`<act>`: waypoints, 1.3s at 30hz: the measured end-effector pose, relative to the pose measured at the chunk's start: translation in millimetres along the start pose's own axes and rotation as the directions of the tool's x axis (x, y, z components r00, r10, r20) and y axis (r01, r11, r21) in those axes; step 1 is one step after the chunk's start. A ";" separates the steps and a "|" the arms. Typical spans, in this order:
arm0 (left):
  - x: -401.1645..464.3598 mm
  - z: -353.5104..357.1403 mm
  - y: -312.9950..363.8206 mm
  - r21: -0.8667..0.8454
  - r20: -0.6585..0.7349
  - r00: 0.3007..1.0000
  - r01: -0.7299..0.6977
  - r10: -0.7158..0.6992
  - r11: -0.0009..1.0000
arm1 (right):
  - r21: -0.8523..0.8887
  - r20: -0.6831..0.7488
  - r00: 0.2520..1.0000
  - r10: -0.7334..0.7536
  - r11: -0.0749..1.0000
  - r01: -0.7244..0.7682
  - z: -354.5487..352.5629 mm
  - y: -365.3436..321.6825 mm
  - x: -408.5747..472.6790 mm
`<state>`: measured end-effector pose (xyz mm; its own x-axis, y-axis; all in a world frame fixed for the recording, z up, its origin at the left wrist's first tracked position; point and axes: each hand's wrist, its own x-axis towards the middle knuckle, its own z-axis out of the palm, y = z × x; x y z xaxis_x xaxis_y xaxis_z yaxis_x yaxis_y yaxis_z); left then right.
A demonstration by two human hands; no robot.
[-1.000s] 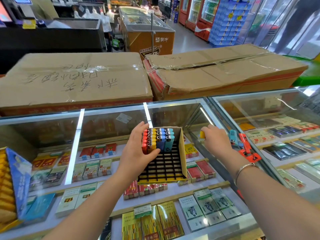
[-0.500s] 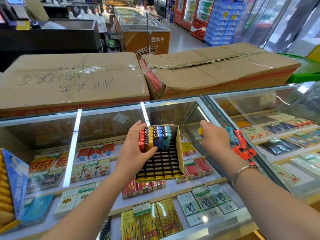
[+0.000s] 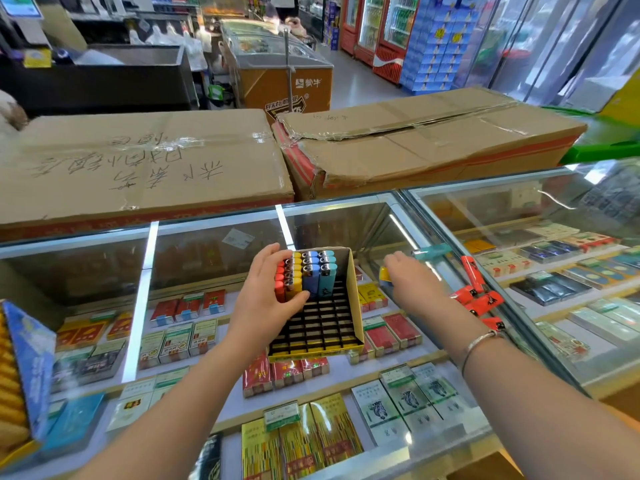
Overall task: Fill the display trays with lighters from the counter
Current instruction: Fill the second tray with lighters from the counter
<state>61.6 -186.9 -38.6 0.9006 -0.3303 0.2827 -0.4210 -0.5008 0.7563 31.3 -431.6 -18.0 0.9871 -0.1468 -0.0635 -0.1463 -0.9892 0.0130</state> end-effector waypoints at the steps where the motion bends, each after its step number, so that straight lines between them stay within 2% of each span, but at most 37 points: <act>1: 0.1 -0.5 0.0 0.013 0.006 1.000 0.001 -0.001 1.000 | 0.013 -0.003 1.000 -0.014 1.000 0.014 -0.7 -6.2 -0.6; 5: -3.3 -3.8 0.9 0.026 -0.004 1.000 0.009 -0.009 1.000 | 0.116 -0.074 0.997 -0.007 0.993 0.016 -4.3 -27.0 -2.2; 7: -6.4 -6.2 1.1 0.025 -0.011 1.000 0.019 -0.018 1.000 | 0.265 -0.170 0.985 0.041 0.964 0.005 -7.3 -31.7 -3.3; 9: -9.5 -9.2 1.1 0.024 -0.013 0.999 0.032 -0.032 0.999 | 0.486 -0.230 0.966 0.118 0.874 0.009 -11.3 -35.1 -5.2; 11: -12.1 -12.4 1.3 0.024 -0.009 0.999 0.039 -0.039 0.999 | 0.741 -0.216 0.952 0.215 0.671 0.017 -18.2 -40.6 -7.8; 14: -16.1 -17.1 1.9 0.029 -0.014 0.999 0.049 -0.048 0.998 | 0.969 -0.059 0.946 0.318 0.245 -0.022 -28.9 -50.4 -13.1; 16: -18.4 -20.7 1.7 0.043 -0.020 0.998 0.057 -0.056 0.997 | 0.997 0.031 0.935 0.352 0.057 -0.055 -33.0 -56.0 -17.0; 20: -22.7 -28.9 0.5 0.084 -0.019 0.997 0.075 -0.074 0.994 | 0.979 0.135 0.919 0.371 -0.195 -0.065 -40.6 -63.8 -20.7; 22: -25.2 -31.8 0.0 0.133 -0.012 0.996 0.094 -0.093 0.987 | 0.928 0.227 0.920 0.319 -0.356 -0.106 -45.9 -70.3 -21.8; 24: -28.4 -33.7 2.1 0.209 -0.021 0.998 0.057 -0.053 0.976 | 0.852 0.315 0.922 0.223 -0.495 -0.171 -48.7 -78.4 -23.7; 28: -30.7 -39.6 18.4 0.231 -0.101 0.976 -0.168 0.195 0.958 | 0.769 0.368 0.926 0.081 -0.586 -0.254 -46.6 -93.5 -27.1; 31: -28.1 -43.4 34.8 0.214 -0.151 0.939 -0.275 0.310 0.937 | 0.708 0.388 0.921 0.016 -0.645 -0.287 -45.5 -103.5 -29.6; 36: -29.6 -45.4 50.3 0.098 -0.126 0.935 -0.322 0.332 0.942 | 0.666 0.449 0.888 -0.099 -0.625 -0.407 -39.8 -111.8 -32.9; 39: -30.4 -43.4 53.8 -0.040 -0.112 0.950 -0.299 0.293 0.954 | 0.696 0.449 0.890 -0.076 -0.595 -0.402 -37.8 -112.7 -33.5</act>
<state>16.2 -169.1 19.1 0.7440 -0.3707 0.5560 -0.6662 -0.3470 0.6601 17.2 -315.1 20.5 0.8610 -0.0567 -0.5055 -0.3549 0.6450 -0.6768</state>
